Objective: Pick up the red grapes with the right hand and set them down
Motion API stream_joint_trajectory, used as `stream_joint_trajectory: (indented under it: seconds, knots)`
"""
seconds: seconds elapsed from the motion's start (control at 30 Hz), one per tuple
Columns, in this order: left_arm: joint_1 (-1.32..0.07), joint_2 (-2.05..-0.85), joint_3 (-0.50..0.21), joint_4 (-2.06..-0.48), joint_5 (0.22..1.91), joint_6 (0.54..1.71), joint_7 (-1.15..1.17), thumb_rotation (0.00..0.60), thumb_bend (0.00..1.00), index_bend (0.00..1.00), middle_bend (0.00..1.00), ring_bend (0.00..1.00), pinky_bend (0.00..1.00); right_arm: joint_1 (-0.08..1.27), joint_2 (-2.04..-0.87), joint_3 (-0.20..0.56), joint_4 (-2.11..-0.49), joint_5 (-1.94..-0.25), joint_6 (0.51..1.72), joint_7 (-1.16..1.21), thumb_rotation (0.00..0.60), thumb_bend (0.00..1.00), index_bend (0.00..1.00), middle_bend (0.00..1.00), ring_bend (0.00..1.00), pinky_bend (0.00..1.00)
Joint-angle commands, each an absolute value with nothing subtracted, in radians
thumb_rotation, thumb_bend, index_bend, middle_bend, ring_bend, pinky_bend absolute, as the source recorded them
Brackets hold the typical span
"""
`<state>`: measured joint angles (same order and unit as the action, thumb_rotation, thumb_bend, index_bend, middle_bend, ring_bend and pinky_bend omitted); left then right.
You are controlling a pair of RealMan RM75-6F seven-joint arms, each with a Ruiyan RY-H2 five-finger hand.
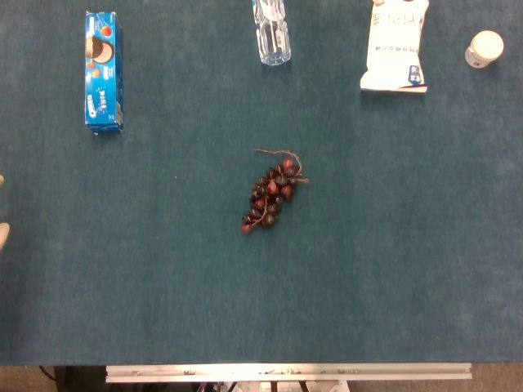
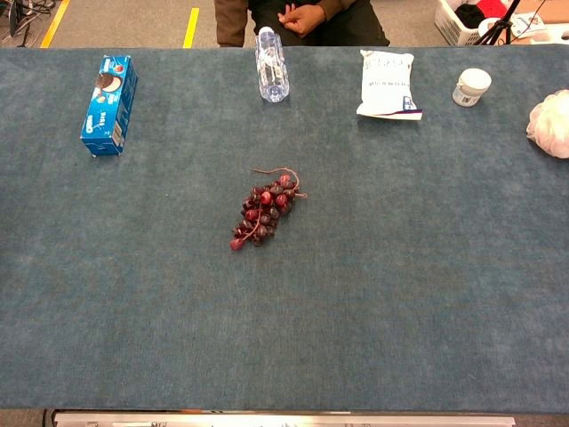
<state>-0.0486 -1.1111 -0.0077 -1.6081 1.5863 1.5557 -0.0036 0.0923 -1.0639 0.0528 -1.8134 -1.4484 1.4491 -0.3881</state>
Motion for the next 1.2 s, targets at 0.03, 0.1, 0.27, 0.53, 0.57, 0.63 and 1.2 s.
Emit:
stream_joint_trajectory:
  seconds: [0.03, 0.1, 0.27, 0.53, 0.57, 0.63, 1.2]
  knots:
    - [-0.048, -1.112, -0.006, -1.609, 1.586, 1.555, -0.004, 0.600, 0.25, 0.32, 0.31, 0.23, 0.17, 0.097, -1.061, 0.050, -1.817, -1.451, 1.440, -0.388, 0.600, 0.30, 0.51, 0.46, 0.34, 0.40]
    - [-0.047, -1.111, -0.006, -1.609, 1.586, 1.555, -0.003, 0.600, 0.25, 0.32, 0.31, 0.23, 0.17, 0.101, -1.060, 0.048, -1.819, -1.457, 1.433, -0.389, 0.600, 0.30, 0.51, 0.46, 0.34, 0.40]
    - [-0.042, -1.109, -0.007, -1.608, 1.581, 1.561, -0.013, 0.600, 0.25, 0.32, 0.31, 0.23, 0.17, 0.128, -1.054, 0.030, -1.837, -1.469, 1.367, -0.360, 0.600, 0.30, 0.51, 0.46, 0.34, 0.40]
    - [-0.041, -1.107, -0.004, -1.613, 1.595, 1.570, -0.028, 0.600, 0.25, 0.32, 0.31, 0.23, 0.17, 0.228, -1.072, 0.023, -1.866, -1.535, 1.230, -0.386, 0.600, 0.30, 0.40, 0.46, 0.34, 0.40]
    - [-0.040, -1.106, -0.004, -1.613, 1.596, 1.572, -0.029, 0.600, 0.25, 0.32, 0.31, 0.23, 0.17, 0.244, -1.078, 0.027, -1.871, -1.540, 1.213, -0.395, 0.600, 0.30, 0.39, 0.46, 0.34, 0.40]
    - [-0.038, -1.107, -0.004, -1.613, 1.597, 1.577, -0.031, 0.600, 0.25, 0.32, 0.31, 0.23, 0.17, 0.277, -1.095, 0.037, -1.880, -1.547, 1.177, -0.412, 0.600, 0.29, 0.38, 0.46, 0.35, 0.40]
    - [0.000, -1.101, 0.000, -1.587, 1.598, 1.631, -0.096, 0.600, 0.25, 0.32, 0.31, 0.23, 0.17, 0.613, -1.374, 0.182, -1.844, -1.220, 0.863, -0.674, 0.600, 0.00, 0.28, 0.31, 0.20, 0.31]
